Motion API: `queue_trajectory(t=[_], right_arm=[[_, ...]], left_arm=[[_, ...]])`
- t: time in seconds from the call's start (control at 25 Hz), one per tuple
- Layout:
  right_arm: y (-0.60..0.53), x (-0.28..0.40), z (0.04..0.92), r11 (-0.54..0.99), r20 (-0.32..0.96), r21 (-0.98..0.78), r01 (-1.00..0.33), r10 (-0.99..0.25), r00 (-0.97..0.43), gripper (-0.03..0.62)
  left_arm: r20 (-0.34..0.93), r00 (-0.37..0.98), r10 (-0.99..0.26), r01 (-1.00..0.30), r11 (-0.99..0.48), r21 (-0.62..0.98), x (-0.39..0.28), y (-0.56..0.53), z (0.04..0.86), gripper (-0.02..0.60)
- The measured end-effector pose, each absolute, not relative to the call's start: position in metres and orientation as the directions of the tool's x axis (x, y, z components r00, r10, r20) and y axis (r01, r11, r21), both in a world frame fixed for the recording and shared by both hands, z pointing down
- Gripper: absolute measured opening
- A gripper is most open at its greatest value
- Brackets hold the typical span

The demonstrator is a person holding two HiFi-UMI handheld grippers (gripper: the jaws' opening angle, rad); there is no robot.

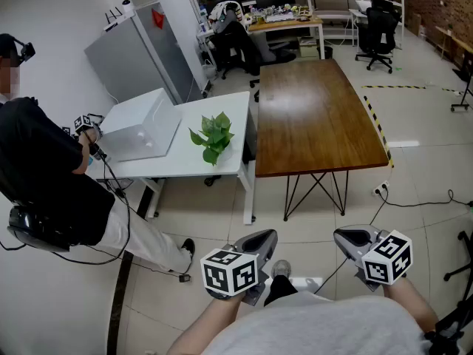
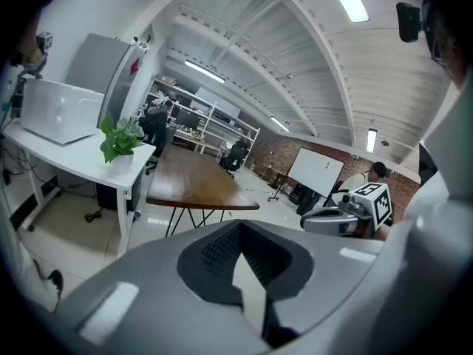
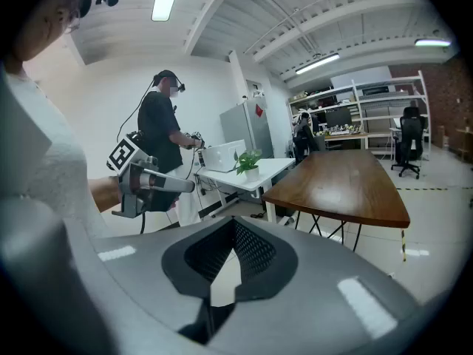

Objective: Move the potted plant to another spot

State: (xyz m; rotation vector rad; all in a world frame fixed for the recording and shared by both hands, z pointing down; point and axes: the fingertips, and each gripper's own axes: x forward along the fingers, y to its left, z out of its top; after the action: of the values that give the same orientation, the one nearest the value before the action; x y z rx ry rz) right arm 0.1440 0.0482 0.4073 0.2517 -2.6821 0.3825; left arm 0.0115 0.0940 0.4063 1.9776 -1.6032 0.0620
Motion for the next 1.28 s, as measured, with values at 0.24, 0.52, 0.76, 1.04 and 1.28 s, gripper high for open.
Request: queue_trajectory(t=[0.24,0.52,0.76,1.04,1.28], right_arm=[[-0.003,0.085,0.418,0.954,0.421,-0.219,-0.204,-0.096,-0.902,0.003],[-0.067,-0.012,0.426,0.976,0.424,-0.163,-0.144,-0.062,-0.903,0.003],[-0.128,-0.110,0.444,0.981,0.433,-0.117,-0.152,-0.087,-0.897,0.024],[-0.155,-0.183,0.450,0.991,0.456,-0.091,-0.103,-0.050,-0.889,0.060],[-0.159,-0.191,0.453,0.992,0.478,-0.083,-0.097,-0.046,-0.877,0.066]], left_arm=[[0.390,0.259,-0.884,-0.907,-0.084,0.412,-0.048,0.047,0.419,-0.005],[0.433,0.218,-0.875,-0.907,-0.018,0.422,-0.141,-0.002,0.437,-0.005],[0.487,0.197,-0.851,-0.896,0.045,0.442,-0.223,-0.034,0.471,-0.005],[0.485,0.198,-0.852,-0.894,0.047,0.446,-0.281,-0.066,0.471,-0.005],[0.501,0.229,-0.835,-0.891,0.028,0.454,-0.280,-0.078,0.475,-0.005]])
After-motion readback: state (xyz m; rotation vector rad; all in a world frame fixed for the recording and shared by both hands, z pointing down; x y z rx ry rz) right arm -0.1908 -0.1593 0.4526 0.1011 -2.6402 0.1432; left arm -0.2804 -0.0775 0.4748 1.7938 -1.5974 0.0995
